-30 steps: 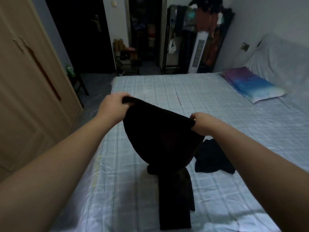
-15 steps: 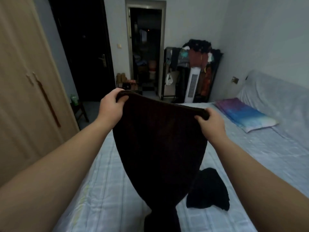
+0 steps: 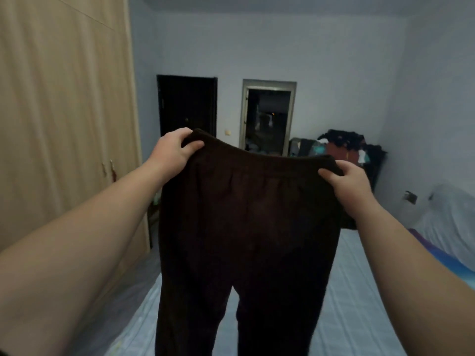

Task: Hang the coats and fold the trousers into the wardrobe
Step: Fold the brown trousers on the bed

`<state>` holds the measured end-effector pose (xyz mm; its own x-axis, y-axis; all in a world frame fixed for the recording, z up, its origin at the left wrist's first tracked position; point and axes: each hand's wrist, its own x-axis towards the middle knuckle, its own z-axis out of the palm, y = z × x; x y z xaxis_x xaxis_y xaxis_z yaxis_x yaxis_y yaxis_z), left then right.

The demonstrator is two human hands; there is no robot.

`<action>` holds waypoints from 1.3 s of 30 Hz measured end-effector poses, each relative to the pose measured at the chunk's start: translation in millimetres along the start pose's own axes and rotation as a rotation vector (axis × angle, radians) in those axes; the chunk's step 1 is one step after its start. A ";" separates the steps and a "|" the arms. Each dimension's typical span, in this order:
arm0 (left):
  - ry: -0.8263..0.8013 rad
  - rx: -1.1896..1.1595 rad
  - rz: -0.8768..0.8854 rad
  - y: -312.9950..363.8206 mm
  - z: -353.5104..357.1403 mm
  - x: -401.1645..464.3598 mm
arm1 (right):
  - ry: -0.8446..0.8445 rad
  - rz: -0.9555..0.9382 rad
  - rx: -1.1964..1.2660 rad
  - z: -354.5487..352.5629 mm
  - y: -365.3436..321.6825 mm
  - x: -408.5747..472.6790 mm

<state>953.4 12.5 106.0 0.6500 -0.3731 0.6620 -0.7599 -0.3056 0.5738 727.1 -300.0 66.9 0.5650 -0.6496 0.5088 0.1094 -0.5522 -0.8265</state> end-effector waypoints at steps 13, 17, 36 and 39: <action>0.084 0.161 0.080 25.4 -71.8 31.7 | 0.077 -0.395 -0.267 -1.8 -68.9 25.3; 0.214 0.391 0.247 29.0 -98.2 34.7 | 0.167 -0.476 -0.421 -11.9 -88.8 26.6; -0.066 -0.166 -0.119 -21.1 -133.5 33.0 | 0.201 -0.127 -0.431 11.1 -97.1 22.3; -0.170 -0.288 -0.212 -5.8 -119.1 31.4 | 0.162 -0.128 -0.355 36.3 -109.1 16.4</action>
<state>979.7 106.9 180.9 0.7627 -0.4754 0.4386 -0.5586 -0.1422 0.8172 754.2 -231.5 156.7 0.4260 -0.6222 0.6568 -0.1344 -0.7615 -0.6341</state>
